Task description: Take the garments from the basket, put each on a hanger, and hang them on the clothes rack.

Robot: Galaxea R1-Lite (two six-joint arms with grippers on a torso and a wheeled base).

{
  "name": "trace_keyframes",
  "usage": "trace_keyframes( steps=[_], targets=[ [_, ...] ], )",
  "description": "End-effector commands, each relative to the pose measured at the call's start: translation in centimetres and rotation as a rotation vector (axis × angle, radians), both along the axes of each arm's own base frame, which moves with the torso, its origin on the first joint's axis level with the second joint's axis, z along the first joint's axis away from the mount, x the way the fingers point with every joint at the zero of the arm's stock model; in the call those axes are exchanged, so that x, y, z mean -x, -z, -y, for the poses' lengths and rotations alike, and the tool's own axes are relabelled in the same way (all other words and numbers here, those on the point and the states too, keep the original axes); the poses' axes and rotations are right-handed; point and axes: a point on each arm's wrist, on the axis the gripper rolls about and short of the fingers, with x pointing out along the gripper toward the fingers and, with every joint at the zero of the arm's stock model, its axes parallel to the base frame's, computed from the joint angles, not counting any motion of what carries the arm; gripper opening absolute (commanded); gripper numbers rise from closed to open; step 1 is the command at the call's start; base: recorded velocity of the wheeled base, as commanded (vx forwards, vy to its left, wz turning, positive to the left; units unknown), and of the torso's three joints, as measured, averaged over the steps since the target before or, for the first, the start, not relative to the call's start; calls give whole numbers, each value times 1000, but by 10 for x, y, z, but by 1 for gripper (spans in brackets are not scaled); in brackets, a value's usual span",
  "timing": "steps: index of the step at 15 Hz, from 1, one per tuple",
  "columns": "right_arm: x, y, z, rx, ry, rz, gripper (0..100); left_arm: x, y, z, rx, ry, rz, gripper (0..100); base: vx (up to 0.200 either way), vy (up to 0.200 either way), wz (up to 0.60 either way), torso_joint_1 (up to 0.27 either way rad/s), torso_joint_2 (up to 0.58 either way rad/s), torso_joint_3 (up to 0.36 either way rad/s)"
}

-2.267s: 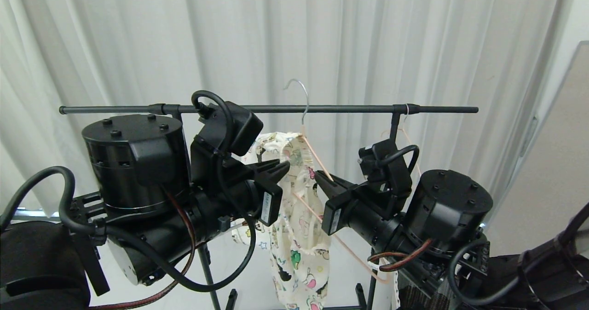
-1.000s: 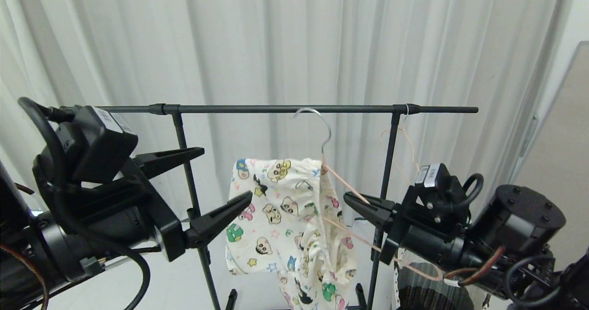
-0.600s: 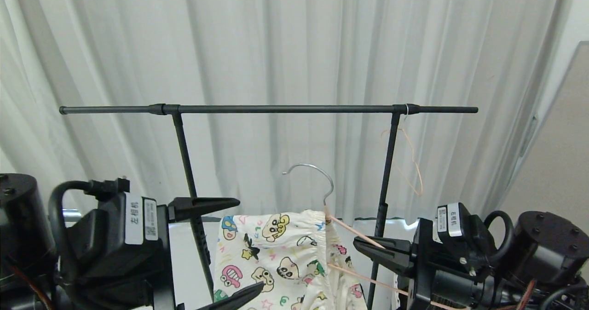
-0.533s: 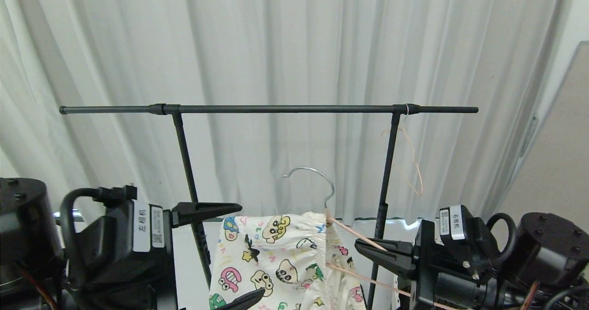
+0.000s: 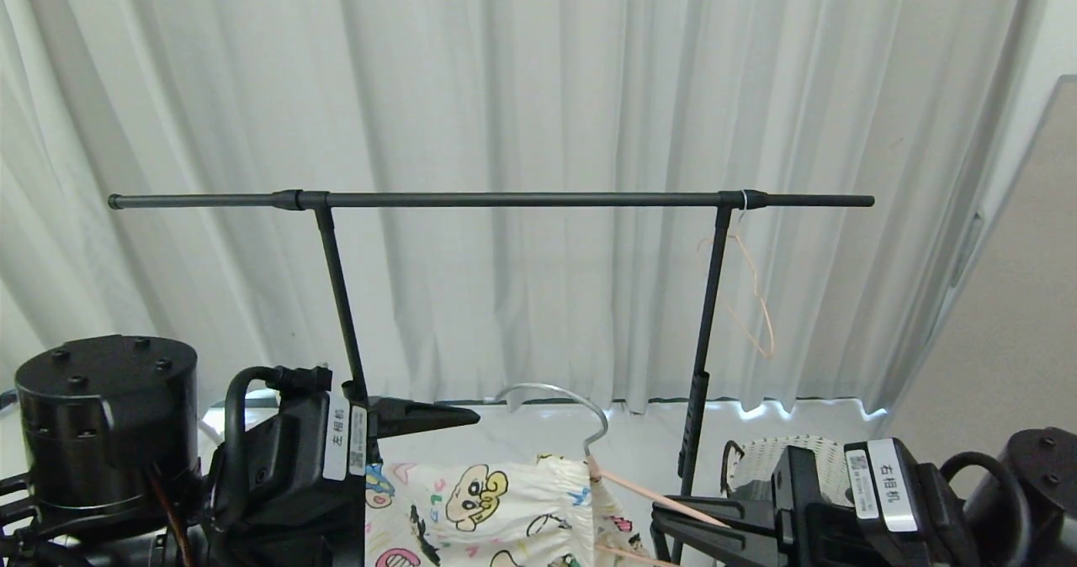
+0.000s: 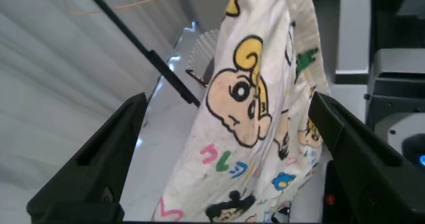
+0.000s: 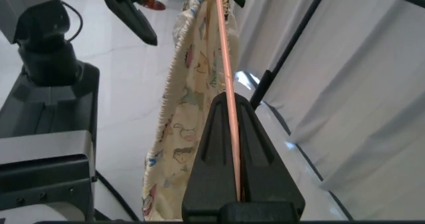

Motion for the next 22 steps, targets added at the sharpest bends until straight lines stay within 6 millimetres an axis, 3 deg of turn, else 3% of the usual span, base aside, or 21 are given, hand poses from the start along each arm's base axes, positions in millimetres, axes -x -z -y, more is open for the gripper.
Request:
trace_keyframes(
  steps=[1,4,10,11,17,18,22],
  targets=[
    [5,-3,3,-11,-11,13,0,5,7,0,-12,37,-8,100,0,0,0,0,0,0],
    [7,-3,2,-1,-57,60,0,7,14,2,-28,74,-26,100,0,0,0,0,0,0],
    [8,-2,-2,5,-81,90,0,-8,18,13,-45,81,-52,100,0,0,0,0,0,0],
    [9,-1,-3,8,-87,88,0,-9,17,14,-44,81,-51,0,0,0,0,0,0,0],
    [10,-1,-2,12,-86,101,0,-9,17,14,-44,81,-51,0,0,0,0,0,0,0],
    [10,-1,-2,14,-86,112,100,-9,17,14,-44,80,-53,0,0,0,0,0,0,0],
    [6,-2,2,12,-53,117,100,-10,22,10,-58,55,-70,0,0,0,0,0,0,0]
  ],
)
